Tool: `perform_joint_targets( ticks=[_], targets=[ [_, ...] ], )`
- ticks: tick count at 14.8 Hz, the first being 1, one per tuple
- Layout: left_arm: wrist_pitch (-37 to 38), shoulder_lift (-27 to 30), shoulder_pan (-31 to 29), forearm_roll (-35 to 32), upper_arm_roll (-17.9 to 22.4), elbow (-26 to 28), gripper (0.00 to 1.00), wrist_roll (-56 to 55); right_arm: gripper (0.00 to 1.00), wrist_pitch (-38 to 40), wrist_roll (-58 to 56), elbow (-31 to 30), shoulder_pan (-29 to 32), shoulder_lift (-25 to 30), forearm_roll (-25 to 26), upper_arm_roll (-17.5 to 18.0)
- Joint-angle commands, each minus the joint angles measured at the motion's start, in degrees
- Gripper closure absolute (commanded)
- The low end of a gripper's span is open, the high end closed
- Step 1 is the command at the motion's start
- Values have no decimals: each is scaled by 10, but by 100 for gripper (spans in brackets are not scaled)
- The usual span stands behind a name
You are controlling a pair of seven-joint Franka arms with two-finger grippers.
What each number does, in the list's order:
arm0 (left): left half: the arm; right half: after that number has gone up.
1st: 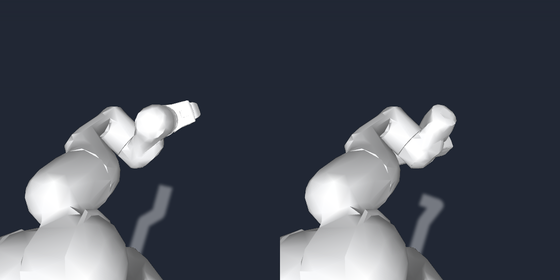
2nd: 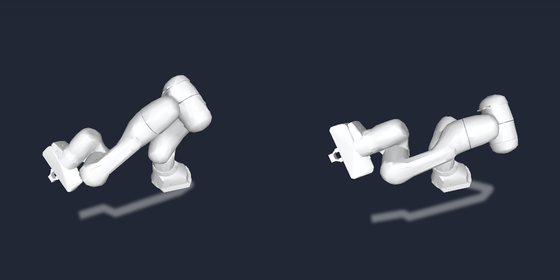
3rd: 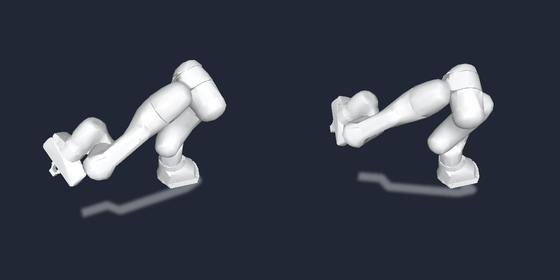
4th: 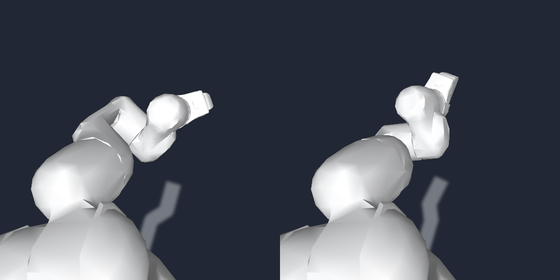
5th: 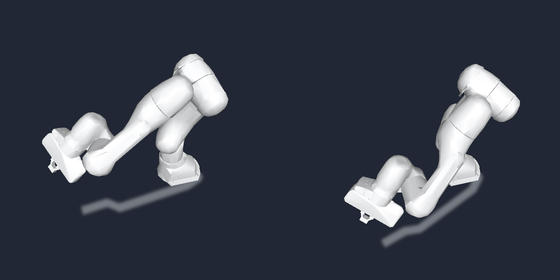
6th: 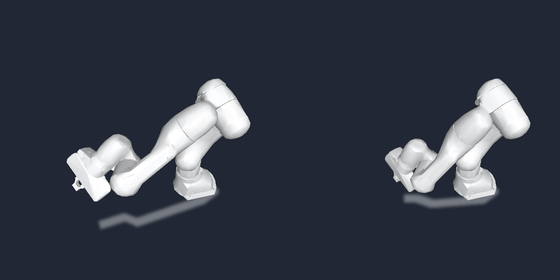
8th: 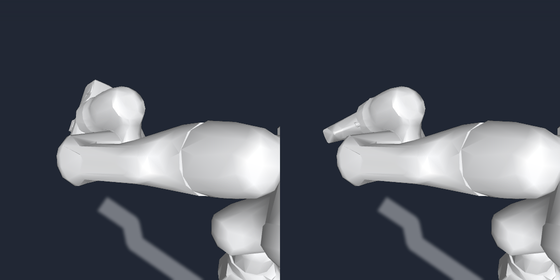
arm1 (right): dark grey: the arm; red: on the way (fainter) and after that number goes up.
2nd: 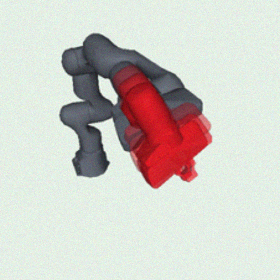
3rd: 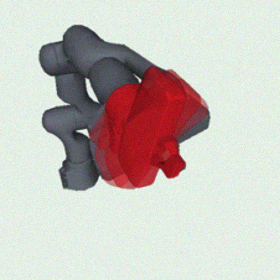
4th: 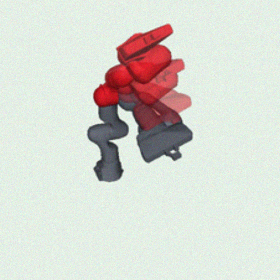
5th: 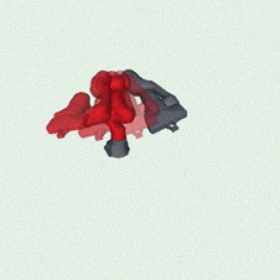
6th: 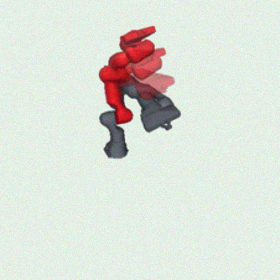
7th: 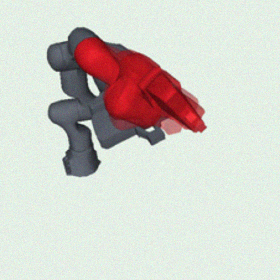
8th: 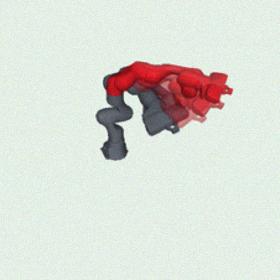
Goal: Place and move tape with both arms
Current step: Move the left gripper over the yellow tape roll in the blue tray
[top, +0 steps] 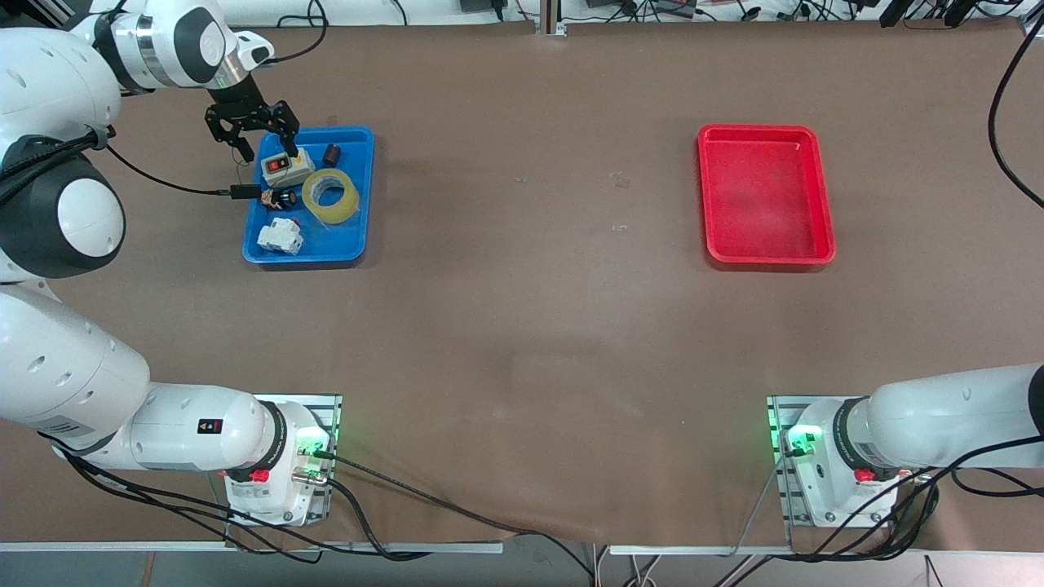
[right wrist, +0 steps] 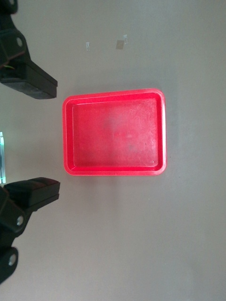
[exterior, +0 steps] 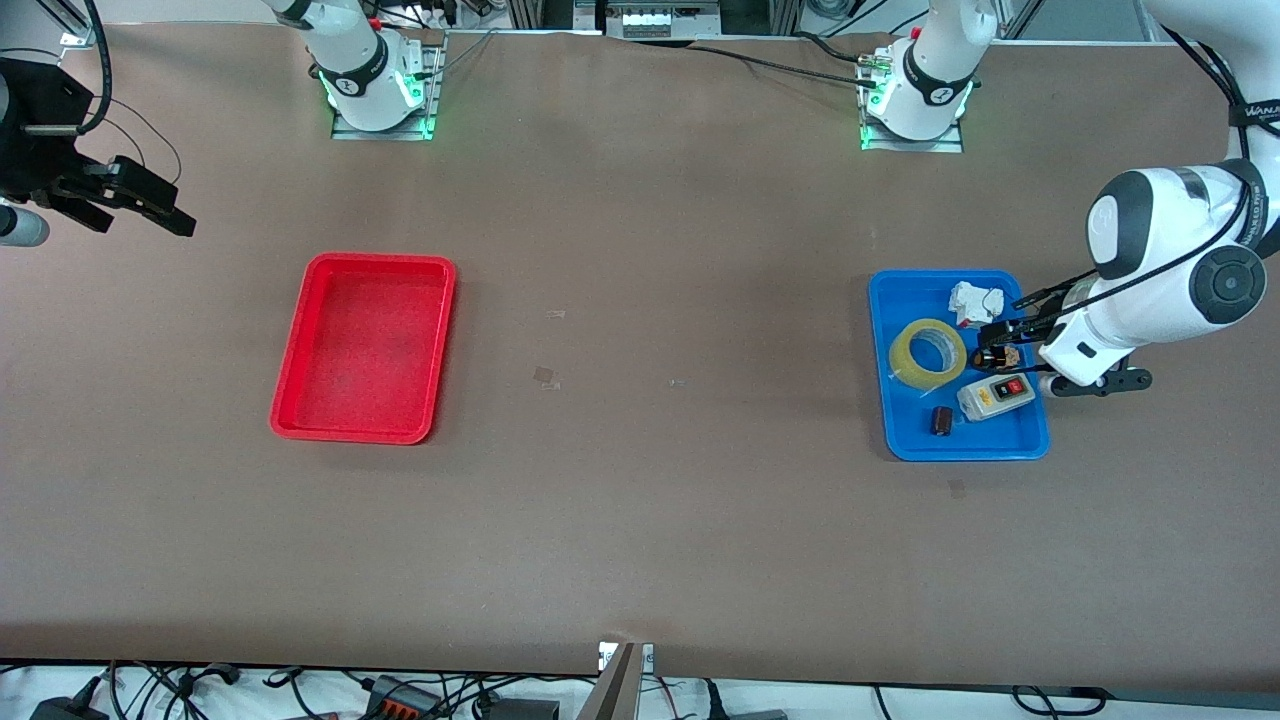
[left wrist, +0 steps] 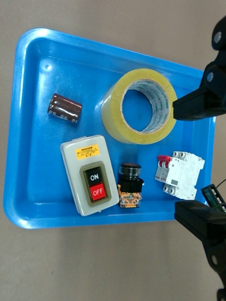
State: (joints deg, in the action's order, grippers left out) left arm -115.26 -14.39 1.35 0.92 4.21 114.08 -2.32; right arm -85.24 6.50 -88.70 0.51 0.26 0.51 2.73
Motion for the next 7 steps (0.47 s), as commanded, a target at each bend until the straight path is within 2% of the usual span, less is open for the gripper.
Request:
perform_joint_targets(
  ticks=[1,7],
  targets=[
    [-16,-26,-4,20,-3,-2,0,56,2,-7,-10,-9,0,6,0,-3],
    [-48,-66,-6,36,-3,-1,0,94,2,-8,-12,-9,2,6,-1,-4]
  ],
)
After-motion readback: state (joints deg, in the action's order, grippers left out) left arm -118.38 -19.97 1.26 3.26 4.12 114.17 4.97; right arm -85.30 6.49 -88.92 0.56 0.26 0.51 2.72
